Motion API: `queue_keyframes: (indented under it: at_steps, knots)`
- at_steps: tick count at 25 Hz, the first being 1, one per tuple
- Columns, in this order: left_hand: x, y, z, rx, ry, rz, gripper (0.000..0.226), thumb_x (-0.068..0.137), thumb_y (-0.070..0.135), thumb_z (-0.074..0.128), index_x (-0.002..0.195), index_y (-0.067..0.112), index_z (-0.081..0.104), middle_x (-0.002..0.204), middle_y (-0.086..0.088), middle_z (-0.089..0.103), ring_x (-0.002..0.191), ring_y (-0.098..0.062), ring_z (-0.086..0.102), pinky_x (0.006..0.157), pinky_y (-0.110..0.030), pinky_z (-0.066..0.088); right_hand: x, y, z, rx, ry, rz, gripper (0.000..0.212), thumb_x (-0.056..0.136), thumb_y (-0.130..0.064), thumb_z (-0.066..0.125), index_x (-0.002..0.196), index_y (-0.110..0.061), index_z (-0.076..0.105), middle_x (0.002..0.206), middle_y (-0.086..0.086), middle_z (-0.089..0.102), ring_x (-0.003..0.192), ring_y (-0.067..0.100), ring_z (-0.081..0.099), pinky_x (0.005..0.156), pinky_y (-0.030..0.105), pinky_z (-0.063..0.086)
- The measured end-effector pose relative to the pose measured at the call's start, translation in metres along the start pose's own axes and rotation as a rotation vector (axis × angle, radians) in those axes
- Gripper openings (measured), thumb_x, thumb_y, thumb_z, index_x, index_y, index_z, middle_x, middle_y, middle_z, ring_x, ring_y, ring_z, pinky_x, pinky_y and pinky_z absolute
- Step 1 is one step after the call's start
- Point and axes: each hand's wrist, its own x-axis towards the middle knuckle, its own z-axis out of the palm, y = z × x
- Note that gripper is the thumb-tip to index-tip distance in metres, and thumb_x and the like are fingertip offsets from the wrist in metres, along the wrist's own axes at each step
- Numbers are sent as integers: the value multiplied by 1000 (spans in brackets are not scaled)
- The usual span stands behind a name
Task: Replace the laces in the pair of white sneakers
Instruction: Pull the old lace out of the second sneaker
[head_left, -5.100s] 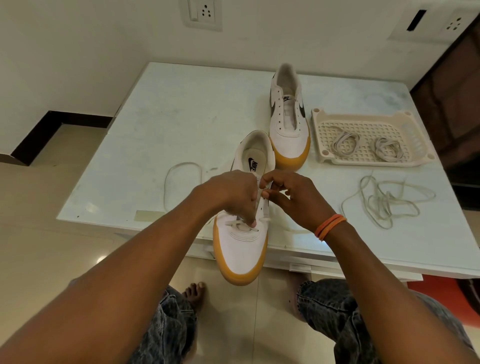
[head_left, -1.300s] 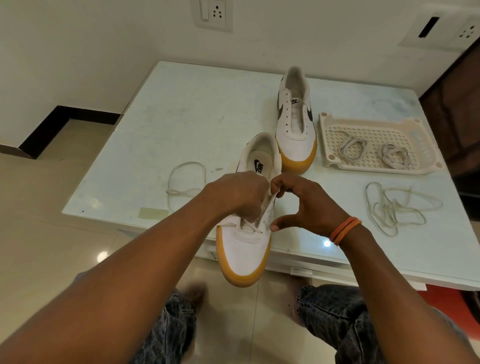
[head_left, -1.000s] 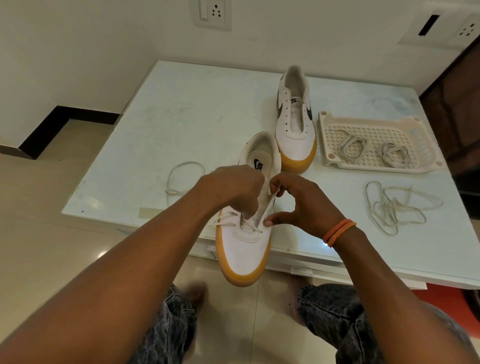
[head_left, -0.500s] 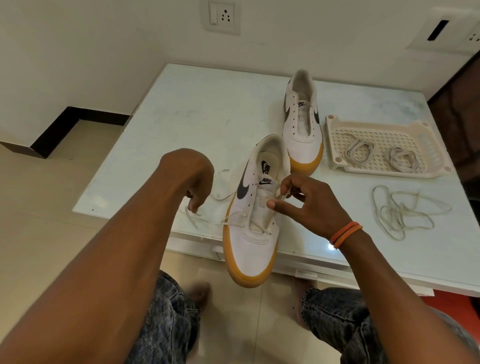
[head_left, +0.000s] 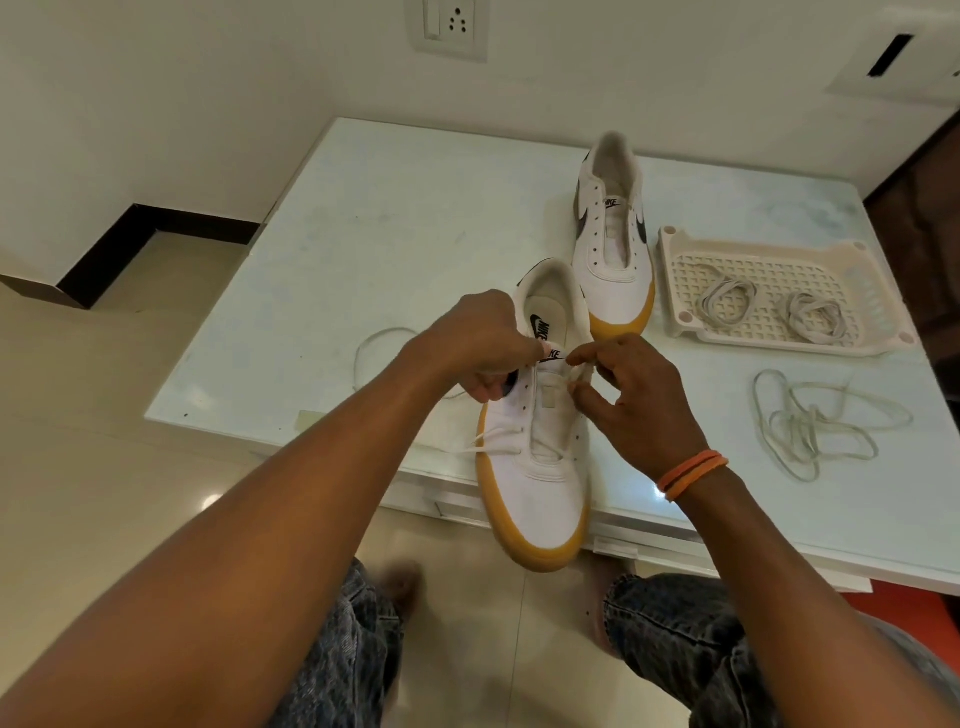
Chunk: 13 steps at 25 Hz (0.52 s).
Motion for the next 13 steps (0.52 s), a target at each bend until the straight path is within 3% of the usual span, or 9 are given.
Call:
queue_keyframes:
  at_steps: [3, 5, 8, 13]
  knots:
    - [3, -3, 6, 120, 54, 68, 37, 86, 42, 69, 70, 11, 57, 67, -7, 68, 59, -20, 70, 61, -35, 62, -2, -5, -4, 35, -49, 73, 19, 80, -18, 74, 98, -22, 70, 120, 6, 54, 109, 19, 52, 94, 35, 49]
    - [6, -2, 10, 159, 87, 96, 32, 85, 36, 69, 70, 13, 54, 68, -6, 66, 63, -22, 70, 67, -39, 62, -10, -13, 1, 60, -198, 120, 14, 78, -24, 75, 92, -27, 72, 137, 7, 45, 129, 27, 41, 106, 43, 39]
    - [9, 0, 10, 174, 88, 97, 23, 85, 28, 67, 73, 11, 56, 66, -8, 68, 61, -23, 71, 66, -40, 62, -17, -21, 13, 55, -302, 187, 4, 80, -29, 73, 80, -31, 71, 147, 6, 36, 139, 30, 27, 112, 54, 29]
    - [8, 2, 12, 187, 101, 104, 25, 85, 29, 66, 72, 14, 51, 67, -5, 65, 67, -23, 71, 70, -38, 61, -18, -26, 5, 87, -365, 215, 8, 87, -21, 68, 81, -25, 65, 156, 0, 18, 142, 23, 23, 115, 45, 29]
